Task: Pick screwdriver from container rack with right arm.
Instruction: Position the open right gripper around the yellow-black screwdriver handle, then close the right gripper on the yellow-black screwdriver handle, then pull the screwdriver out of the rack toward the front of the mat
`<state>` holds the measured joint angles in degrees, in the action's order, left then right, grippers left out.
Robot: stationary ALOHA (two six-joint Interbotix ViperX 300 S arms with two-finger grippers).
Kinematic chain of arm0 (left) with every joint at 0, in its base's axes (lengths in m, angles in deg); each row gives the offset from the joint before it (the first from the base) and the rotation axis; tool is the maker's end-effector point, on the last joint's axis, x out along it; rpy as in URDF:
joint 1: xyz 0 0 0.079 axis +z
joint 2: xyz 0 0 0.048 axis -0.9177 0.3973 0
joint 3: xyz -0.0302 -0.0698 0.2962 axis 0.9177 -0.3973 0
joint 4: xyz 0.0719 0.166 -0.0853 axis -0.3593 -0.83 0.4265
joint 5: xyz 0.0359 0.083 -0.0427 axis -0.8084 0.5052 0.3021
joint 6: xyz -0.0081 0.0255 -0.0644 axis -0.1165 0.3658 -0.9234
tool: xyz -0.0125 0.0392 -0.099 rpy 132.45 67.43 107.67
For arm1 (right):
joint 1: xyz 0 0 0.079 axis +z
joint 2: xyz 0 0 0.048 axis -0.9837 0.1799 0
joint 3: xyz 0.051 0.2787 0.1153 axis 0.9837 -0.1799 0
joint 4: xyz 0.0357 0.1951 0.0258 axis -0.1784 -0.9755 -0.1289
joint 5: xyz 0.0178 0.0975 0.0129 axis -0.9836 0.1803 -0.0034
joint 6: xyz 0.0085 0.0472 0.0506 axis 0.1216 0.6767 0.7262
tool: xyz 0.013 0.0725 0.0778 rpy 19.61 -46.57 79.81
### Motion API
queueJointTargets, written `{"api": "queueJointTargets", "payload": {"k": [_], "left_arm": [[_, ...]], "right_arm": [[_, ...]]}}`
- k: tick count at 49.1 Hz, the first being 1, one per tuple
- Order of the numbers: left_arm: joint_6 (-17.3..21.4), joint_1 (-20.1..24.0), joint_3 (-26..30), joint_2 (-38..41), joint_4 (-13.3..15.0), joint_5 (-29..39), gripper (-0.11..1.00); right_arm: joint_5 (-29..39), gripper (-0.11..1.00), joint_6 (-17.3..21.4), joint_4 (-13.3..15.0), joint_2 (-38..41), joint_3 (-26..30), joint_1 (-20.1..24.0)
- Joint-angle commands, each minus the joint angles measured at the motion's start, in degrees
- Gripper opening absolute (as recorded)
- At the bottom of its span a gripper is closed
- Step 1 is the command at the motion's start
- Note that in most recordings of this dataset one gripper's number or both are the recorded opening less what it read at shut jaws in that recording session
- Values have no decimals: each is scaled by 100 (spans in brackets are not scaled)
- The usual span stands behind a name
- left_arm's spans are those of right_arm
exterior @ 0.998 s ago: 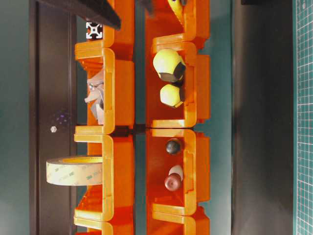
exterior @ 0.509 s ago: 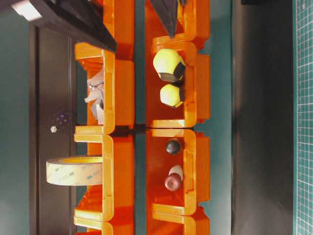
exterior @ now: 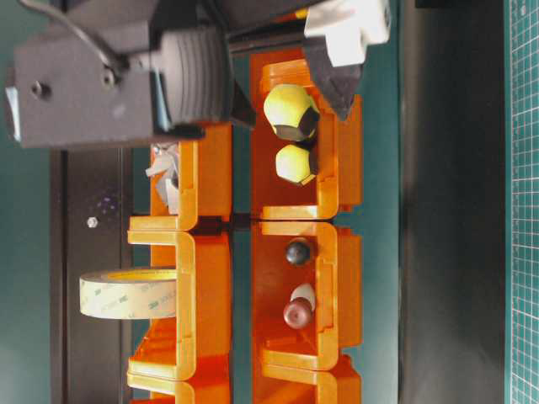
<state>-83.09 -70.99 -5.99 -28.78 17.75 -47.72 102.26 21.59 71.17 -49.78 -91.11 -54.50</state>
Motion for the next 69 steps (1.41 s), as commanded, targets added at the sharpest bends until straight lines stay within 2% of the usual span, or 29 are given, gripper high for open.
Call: {"api": "queueJointTargets", "payload": {"k": [1, 14, 20, 24, 31, 32, 41, 51, 69], "left_arm": [[-26, 0, 62, 9, -18, -53, -1], [-26, 9, 62, 9, -18, -26, -1], [-26, 9, 62, 9, -18, -26, -1], [-26, 9, 62, 9, -18, -26, 0], [-26, 9, 62, 9, -9, -26, -1], [-26, 0, 62, 0, -18, -26, -1], [-26, 0, 70, 0, -9, -26, -1], [-26, 0, 70, -9, -9, -26, -1], [-26, -9, 62, -9, -18, -26, -1]], "right_arm": [[-35, 84, 35, 53, -79, 44, -62], [-185, 82, 53, 53, -53, 44, -97], [-299, 77, 70, 0, -44, 44, -132], [-290, 68, 70, -70, -44, 62, -132], [-272, 43, 70, -114, -44, 79, -114], [-272, 42, 70, -123, -44, 79, -114], [-149, 42, 70, -132, -44, 176, -88], [299, 42, 26, -123, -44, 387, -9], [835, 42, -9, -132, -26, 686, 299]]}}
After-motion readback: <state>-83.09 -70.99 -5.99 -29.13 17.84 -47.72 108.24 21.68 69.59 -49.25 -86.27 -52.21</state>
